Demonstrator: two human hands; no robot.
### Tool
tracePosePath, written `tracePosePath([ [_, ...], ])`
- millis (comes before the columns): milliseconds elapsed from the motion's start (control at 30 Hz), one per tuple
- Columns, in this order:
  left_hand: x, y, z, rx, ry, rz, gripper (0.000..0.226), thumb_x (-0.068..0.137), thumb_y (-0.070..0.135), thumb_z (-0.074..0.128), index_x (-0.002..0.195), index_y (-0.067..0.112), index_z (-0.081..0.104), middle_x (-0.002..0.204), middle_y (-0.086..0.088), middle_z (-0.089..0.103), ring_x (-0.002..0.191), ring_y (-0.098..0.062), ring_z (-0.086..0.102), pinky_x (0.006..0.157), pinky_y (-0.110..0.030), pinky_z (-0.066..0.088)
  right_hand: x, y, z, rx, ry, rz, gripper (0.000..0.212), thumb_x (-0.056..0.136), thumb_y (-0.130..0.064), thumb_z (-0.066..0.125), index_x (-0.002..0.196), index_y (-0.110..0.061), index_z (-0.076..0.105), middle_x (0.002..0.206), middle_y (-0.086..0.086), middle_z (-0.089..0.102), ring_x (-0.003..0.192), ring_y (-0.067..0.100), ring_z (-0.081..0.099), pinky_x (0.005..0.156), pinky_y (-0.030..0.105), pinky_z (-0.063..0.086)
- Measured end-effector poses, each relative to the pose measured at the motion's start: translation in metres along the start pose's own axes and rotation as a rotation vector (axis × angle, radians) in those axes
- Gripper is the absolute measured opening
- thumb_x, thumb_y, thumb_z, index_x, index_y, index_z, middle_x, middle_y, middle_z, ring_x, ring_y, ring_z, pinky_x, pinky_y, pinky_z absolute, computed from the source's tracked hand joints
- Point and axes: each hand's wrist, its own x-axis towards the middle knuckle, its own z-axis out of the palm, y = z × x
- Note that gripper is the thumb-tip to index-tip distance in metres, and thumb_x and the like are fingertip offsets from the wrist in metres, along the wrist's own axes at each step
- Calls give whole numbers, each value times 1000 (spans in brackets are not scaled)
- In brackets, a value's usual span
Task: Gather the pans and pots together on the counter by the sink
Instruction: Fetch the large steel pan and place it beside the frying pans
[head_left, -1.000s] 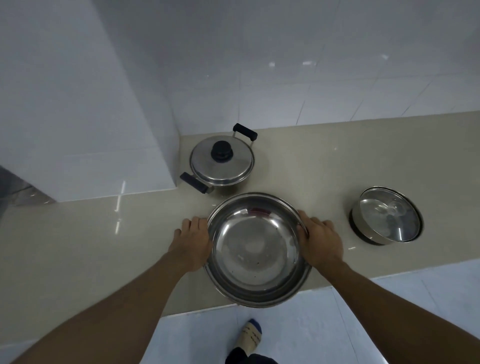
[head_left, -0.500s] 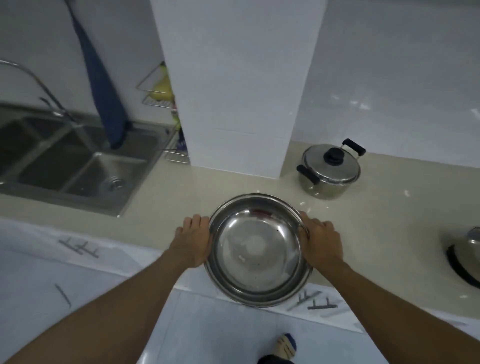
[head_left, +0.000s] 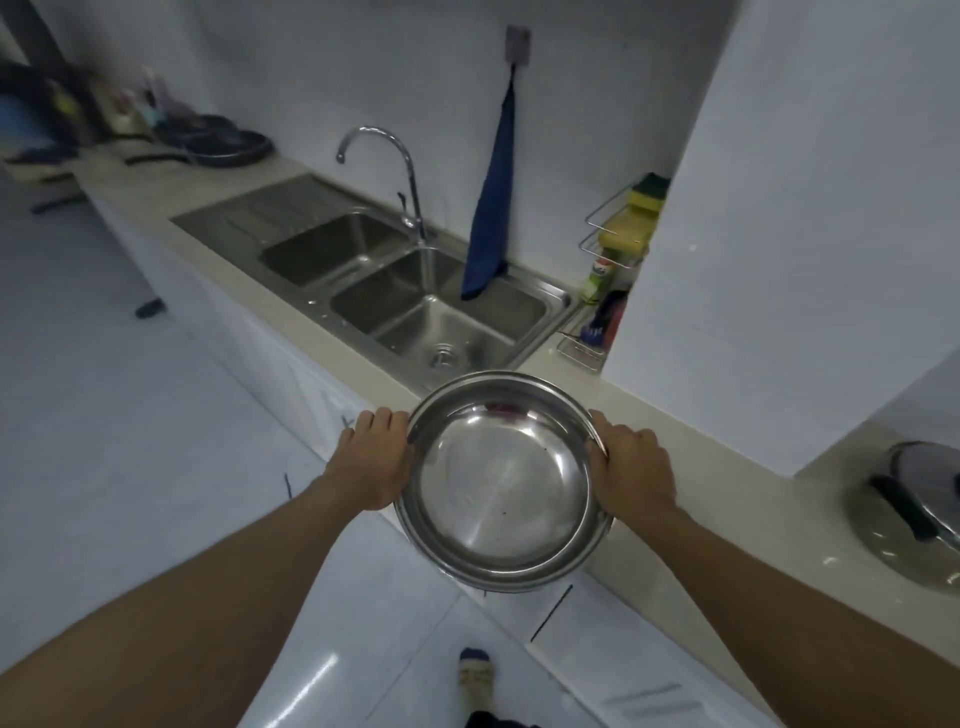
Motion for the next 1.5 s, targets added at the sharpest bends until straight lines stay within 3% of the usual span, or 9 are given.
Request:
tracePosePath([
  [100,10,-43,-12,-5,16,-91,35,102,38,38,130,17,42,133,-8,48,118,-28,45,101,-46,42,43,-39,20,-4,-17,-106,40,100,-28,47,139,-21,49,98,8,67,94,32,55,78,41,46],
  [300,40,-117,-41,-14,31,-255,36,103,35,35,133,16,42,135,-8,47,121,-29,42,103,-47,38,135,-119,53,39,-62,-241,42,99,-27,49,140,-20,51,112,11,69,102,37,55,84,43,46],
  [467,58,-172,-59,-43,33,-408,38,103,36,32,133,16,41,135,-8,46,122,-30,40,103,-48,37,201,-184,76,49,-99,-366,40,98,-26,50,137,-21,53,110,14,70,98,40,58,84,43,46],
  [600,60,-218,-65,-64,33,-502,38,102,35,34,133,15,41,135,-8,45,123,-30,39,102,-47,36,236,-238,95,63,-148,-447,27,98,-27,48,123,-21,55,102,11,70,97,39,56,81,44,47],
  [700,62,-256,-69,-72,35,-554,36,102,34,34,132,16,41,134,-7,46,121,-29,40,100,-46,36,258,-280,113,35,-188,-479,31,99,-32,46,128,-23,54,106,9,69,101,36,56,85,45,48],
  [1000,80,-395,-99,-51,38,-593,35,103,35,31,130,16,42,133,-6,46,121,-28,40,101,-44,37,301,-418,162,27,-186,-523,41,100,-30,45,140,-21,49,114,11,67,105,38,54,89,44,45],
  [1233,98,-501,-132,-17,22,-559,33,102,33,34,128,15,42,132,-7,47,120,-29,41,101,-47,39,328,-514,190,102,-168,-462,37,99,-31,47,134,-22,55,125,9,66,114,37,55,93,45,47],
  [1500,150,-591,-142,-15,17,-541,35,102,35,33,129,16,43,133,-6,48,121,-28,42,102,-48,39,386,-586,224,104,-131,-488,24,97,-27,51,117,-19,61,104,11,71,101,38,60,82,42,49],
])
